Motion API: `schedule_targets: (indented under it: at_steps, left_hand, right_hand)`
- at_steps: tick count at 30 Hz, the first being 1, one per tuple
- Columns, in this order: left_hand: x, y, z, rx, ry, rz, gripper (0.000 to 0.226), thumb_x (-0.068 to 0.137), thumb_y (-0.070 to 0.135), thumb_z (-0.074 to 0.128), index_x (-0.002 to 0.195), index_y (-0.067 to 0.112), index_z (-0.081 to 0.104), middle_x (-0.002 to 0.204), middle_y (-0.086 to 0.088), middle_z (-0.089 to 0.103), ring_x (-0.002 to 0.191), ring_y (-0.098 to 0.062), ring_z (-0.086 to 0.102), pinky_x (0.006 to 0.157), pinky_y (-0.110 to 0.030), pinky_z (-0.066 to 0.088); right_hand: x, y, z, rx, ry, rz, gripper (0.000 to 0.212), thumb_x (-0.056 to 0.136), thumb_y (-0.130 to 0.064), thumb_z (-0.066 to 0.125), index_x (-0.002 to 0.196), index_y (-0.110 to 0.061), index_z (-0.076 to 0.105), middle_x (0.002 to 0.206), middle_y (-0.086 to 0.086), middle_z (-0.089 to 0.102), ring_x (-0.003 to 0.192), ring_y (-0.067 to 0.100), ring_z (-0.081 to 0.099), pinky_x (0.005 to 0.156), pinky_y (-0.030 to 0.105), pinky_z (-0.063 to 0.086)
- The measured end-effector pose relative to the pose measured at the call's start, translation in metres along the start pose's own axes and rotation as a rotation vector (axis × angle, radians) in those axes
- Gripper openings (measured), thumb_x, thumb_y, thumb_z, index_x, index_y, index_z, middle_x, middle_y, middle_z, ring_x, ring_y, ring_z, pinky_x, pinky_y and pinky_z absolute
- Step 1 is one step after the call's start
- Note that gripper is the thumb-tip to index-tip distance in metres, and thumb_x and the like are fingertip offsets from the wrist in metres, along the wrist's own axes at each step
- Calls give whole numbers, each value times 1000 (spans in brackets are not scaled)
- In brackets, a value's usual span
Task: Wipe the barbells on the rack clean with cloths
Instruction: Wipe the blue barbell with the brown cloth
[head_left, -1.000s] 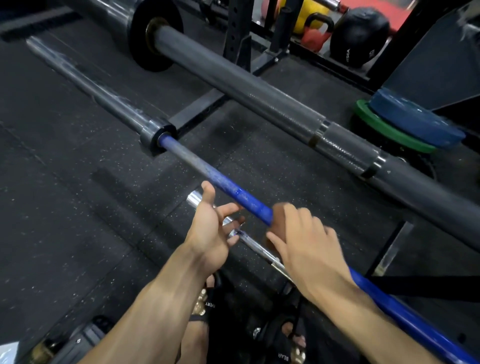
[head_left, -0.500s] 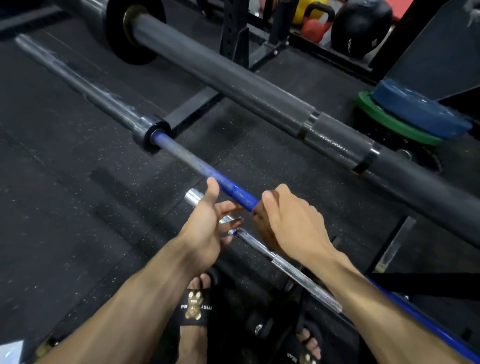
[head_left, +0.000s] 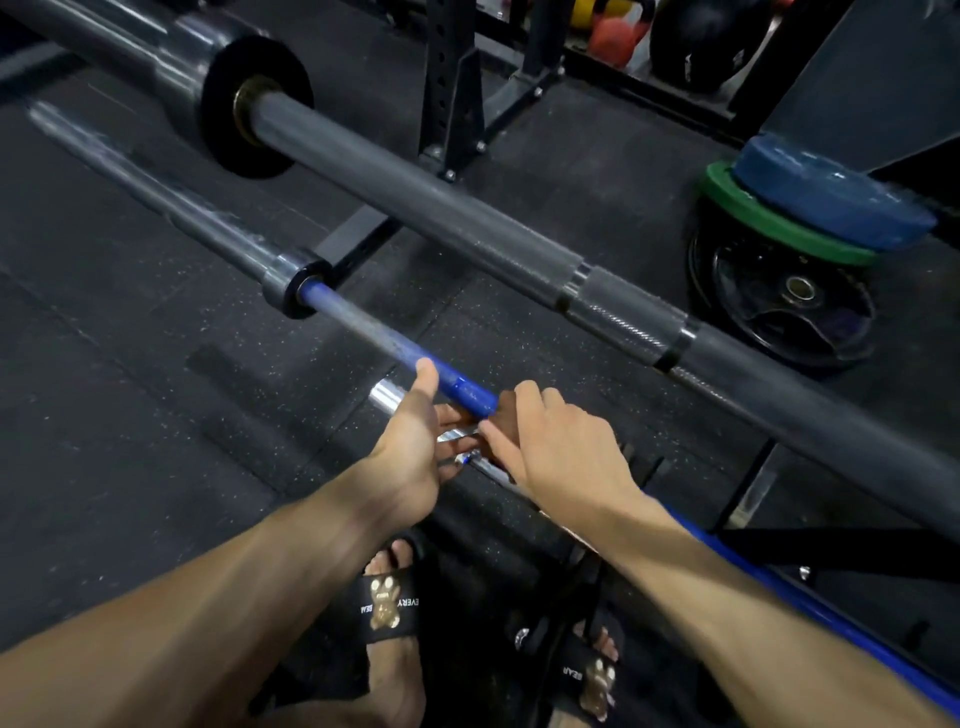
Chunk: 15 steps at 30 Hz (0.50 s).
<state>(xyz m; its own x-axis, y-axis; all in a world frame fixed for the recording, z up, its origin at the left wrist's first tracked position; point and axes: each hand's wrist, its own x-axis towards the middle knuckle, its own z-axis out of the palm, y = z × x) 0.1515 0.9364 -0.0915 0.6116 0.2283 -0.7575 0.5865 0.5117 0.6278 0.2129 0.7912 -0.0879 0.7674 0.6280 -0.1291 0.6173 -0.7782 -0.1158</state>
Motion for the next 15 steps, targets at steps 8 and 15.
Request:
schedule_targets:
  at_steps: [8,15]
  left_hand:
    - [-6,4,-8,7,-74,-21,91,98,75,17,120,6,73,98,1,74,93,-15,60,77,-35,34]
    - [-2,-6,-27,73,-24,-39,82,101,70,20,110,9,73,121,-6,72,108,-20,63,108,-42,39]
  right_hand:
    - [20,6,-9,429,-169,159,61,95,-69,23,100,-18,57,87,0,55,83,31,59,71,37,40]
    - [4,-16,4,-100,96,59,52,79,-54,72,110,-19,49,91,2,58,75,30,63,57,35,36]
